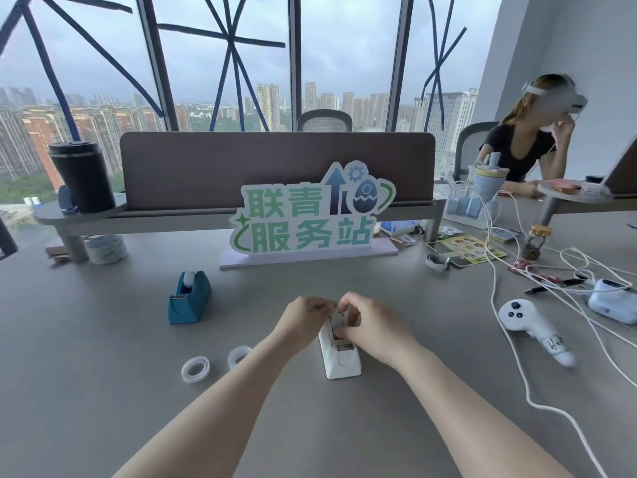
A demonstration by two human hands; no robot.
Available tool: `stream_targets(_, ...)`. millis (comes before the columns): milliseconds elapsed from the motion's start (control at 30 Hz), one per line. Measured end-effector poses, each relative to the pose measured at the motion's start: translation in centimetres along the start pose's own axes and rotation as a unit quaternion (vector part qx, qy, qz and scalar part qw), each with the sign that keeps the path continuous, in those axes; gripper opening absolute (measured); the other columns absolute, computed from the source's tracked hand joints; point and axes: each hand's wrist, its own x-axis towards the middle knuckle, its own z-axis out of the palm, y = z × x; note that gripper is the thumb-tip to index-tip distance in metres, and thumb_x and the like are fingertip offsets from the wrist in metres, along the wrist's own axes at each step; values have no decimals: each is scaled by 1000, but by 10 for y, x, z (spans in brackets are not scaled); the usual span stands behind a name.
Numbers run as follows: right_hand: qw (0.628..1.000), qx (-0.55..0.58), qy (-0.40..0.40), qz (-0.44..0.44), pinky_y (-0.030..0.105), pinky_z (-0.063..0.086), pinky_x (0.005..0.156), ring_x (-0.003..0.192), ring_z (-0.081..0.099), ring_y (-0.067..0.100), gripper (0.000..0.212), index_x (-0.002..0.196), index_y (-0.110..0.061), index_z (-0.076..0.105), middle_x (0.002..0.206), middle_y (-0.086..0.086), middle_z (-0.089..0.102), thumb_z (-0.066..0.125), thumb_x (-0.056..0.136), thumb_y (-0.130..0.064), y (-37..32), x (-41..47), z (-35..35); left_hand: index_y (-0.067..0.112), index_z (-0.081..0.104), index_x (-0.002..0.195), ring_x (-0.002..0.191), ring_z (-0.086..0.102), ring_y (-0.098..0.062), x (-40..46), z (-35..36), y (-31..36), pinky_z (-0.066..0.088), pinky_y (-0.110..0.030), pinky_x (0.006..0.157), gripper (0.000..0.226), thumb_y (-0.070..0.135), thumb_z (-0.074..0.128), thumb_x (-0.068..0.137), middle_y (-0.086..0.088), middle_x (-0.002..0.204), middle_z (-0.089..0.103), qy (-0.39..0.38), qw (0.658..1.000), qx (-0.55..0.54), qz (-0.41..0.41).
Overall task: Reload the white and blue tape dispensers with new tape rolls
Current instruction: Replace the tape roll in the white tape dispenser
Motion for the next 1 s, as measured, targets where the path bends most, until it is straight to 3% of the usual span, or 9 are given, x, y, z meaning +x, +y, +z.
stream_targets(167,998,-59,-3,-6,32,45,67,84,61,21,34,97,-31,52,88,-7,66,72,73,-43,-4,3,-1,15,75,98,82,54,-13,1,1,-1,37,-25,70,25,18,51,93,-1,91,67,2,1000,-5,12)
stream_targets(333,997,-61,18,-32,29,42,67,87,60,18,32,104,-34,55,94,-9,64,70,76,-38,-5,3,0,6,65,72,71,47,-15,1,1,-4,34,-30,65,23,16,51,87,2,70,55,-12,998,-61,14)
stream_targets(467,998,-46,22,-46,29,46,73,91,61,16,25,105,-35,64,97,-9,64,67,80,-36,-6,4,0,20,72,73,77,53,-11,-3,-2,-3,39,-21,68,26,10,49,79,13,73,61,-26,994,-101,21)
stream_targets(600,997,-51,35,-52,31,48,74,91,63,18,16,101,-34,70,94,-6,65,63,87,-38,-6,6,-1,14,76,93,91,58,-14,-3,-1,-5,42,-19,77,33,3,49,78,2,91,68,-34,994,-99,26)
stream_targets(700,995,-59,49,-57,31,49,74,92,63,18,15,97,-32,73,94,-6,67,62,89,-38,-8,6,-3,17,76,98,97,60,-13,-3,-1,-6,42,-18,81,42,15,45,69,4,96,69,-33,994,-98,30)
stream_targets(867,995,-56,66,-57,31,51,75,91,64,19,12,92,-29,74,95,-7,69,63,88,-33,-9,4,-1,19,68,117,117,59,-13,-4,-2,-15,42,-34,107,56,18,46,66,2,119,69,-54,992,-115,27)
stream_targets(1000,996,-40,72,-46,32,52,77,88,64,16,8,87,-30,73,93,-10,70,65,85,-32,-7,-2,-2,24,66,117,121,57,-14,-7,-3,-21,41,-37,108,53,17,47,69,1,123,67,-70,989,-125,35)
